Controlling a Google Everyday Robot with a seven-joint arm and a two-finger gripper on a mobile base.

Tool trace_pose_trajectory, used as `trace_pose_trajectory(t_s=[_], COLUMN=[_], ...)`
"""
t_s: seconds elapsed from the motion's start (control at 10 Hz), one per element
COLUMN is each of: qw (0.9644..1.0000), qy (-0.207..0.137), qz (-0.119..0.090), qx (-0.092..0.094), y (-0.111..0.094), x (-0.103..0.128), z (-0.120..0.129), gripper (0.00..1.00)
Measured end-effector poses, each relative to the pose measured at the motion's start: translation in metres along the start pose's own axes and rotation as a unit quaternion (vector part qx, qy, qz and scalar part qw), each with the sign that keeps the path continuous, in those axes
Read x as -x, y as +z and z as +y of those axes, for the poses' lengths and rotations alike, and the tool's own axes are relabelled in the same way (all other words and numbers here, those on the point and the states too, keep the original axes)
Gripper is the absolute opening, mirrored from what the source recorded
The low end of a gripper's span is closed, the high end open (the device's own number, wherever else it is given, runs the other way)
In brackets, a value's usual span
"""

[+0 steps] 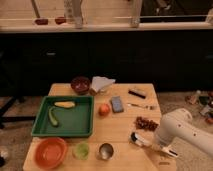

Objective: Place brush in red bowl

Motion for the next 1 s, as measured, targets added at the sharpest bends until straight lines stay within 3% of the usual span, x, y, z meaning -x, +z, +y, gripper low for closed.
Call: trace_pose_trajectory(t_s=[0.1, 0.5, 1.0], qw=[0.9999, 0.9991, 0.9965], qy=[-0.001, -0.014, -0.06], qz=[-0.006, -0.025, -0.033], qx=[-0.01, -0.03, -0.049], y=[-0.014, -0.04, -0.06], x=[-0.01, -0.006, 0.044], z=[0.007, 0.01, 0.034], gripper=[0.0, 0.0, 0.0])
